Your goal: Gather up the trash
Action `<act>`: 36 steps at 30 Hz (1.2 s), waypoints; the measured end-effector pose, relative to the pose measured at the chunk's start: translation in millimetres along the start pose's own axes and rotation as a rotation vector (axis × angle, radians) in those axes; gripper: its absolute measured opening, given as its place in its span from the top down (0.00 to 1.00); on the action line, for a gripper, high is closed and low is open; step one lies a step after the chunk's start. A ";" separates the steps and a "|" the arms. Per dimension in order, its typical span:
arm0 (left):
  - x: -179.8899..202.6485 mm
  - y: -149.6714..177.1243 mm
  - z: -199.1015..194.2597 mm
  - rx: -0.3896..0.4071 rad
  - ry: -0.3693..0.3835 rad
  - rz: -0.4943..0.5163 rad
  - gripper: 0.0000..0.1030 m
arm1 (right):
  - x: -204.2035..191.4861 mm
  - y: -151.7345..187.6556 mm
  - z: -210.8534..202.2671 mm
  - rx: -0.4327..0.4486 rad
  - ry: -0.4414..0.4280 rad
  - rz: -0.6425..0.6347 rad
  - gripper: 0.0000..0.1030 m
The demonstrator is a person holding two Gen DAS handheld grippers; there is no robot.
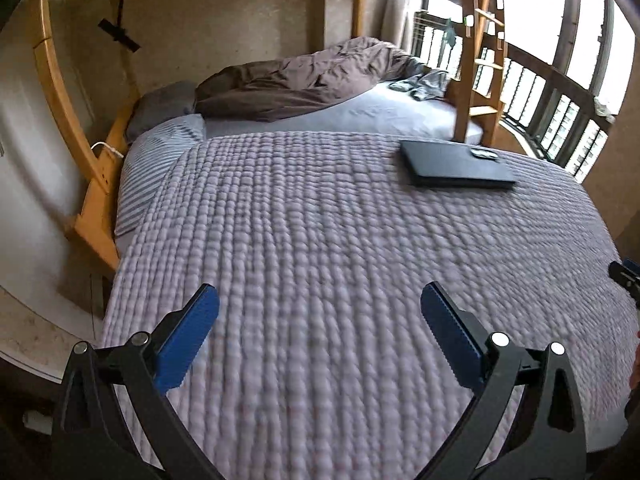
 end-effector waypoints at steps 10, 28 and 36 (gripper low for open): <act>-30.8 -21.2 64.5 -0.082 -0.039 -0.052 0.01 | 39.9 -35.0 58.1 -0.015 0.092 0.022 0.06; -35.3 -24.7 81.3 -0.080 -0.045 -0.061 0.01 | 46.6 -41.8 84.1 -0.054 0.140 0.001 0.03; -36.3 -24.0 81.0 -0.080 -0.044 -0.061 0.01 | 45.7 -41.6 84.1 -0.054 0.142 0.000 0.03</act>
Point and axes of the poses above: each gripper's, at about its wrist camera, not at the fingertips, and z roughly the way its jaws point, x to its right, y to its underside, the point moved 1 cm from there along z, roughly the way its jaws point, and after that the axes turned 9 degrees about z, right-handed, at the moved point
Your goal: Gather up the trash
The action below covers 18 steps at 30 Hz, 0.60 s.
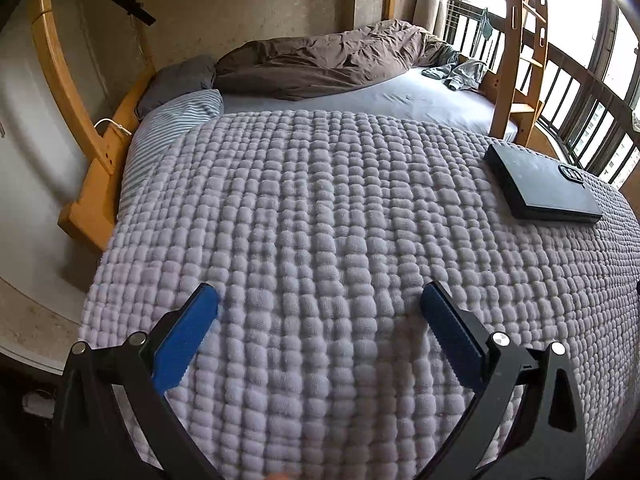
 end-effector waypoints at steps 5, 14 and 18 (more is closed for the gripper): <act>2.9 -1.7 0.7 0.000 0.000 0.001 0.01 | 0.5 0.1 -0.2 0.000 0.000 0.000 0.03; 2.6 -1.5 0.8 0.000 0.000 0.001 0.01 | 0.5 0.1 0.0 0.000 0.000 0.000 0.03; 2.7 -1.6 0.5 0.000 0.000 0.001 0.01 | 0.6 -0.1 0.2 0.000 0.000 0.000 0.03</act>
Point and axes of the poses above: each gripper's, at about its wrist camera, not at the fingertips, and z roughly the way its jaws point, x to its right, y to its underside, the point moved 1 cm from there along z, roughly the way its jaws point, and after that the axes turned 9 degrees about z, right-handed, at the moved point
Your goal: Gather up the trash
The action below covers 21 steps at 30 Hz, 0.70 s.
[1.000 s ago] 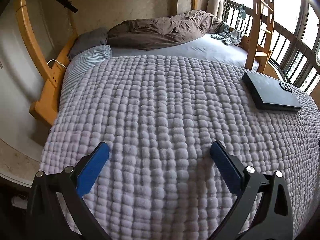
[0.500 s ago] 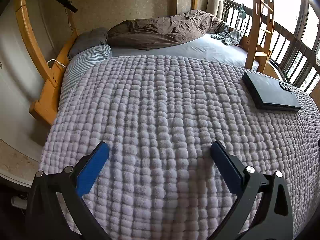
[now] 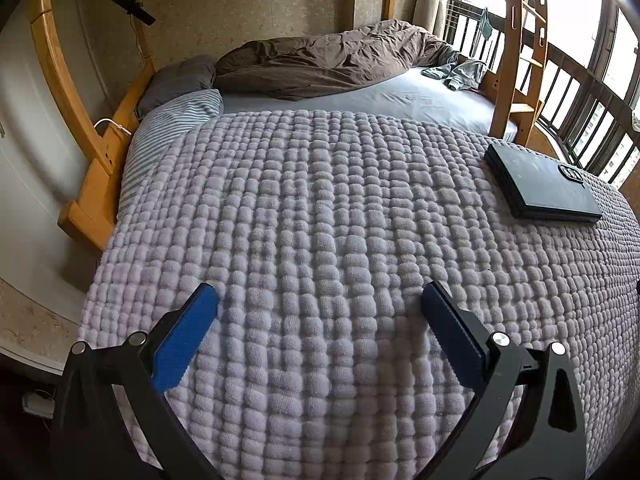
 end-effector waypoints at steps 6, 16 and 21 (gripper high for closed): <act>0.1 0.1 -0.1 0.000 0.000 0.000 0.01 | 0.1 0.1 -0.4 0.000 0.000 0.000 0.03; -0.4 1.1 -0.4 0.001 0.000 0.001 0.01 | 0.3 0.3 0.2 0.000 0.000 0.000 0.03; -0.7 1.0 -0.4 0.000 0.001 0.001 0.01 | -0.1 -0.1 -0.5 0.000 0.000 0.000 0.03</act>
Point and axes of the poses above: each gripper's, at about its wrist camera, not at the fingertips, and z roughly the way its jaws point, x to its right, y to its underside, the point moved 1 cm from there along z, roughly the way its jaws point, and after that the axes turned 9 degrees about z, right-handed, at the moved point
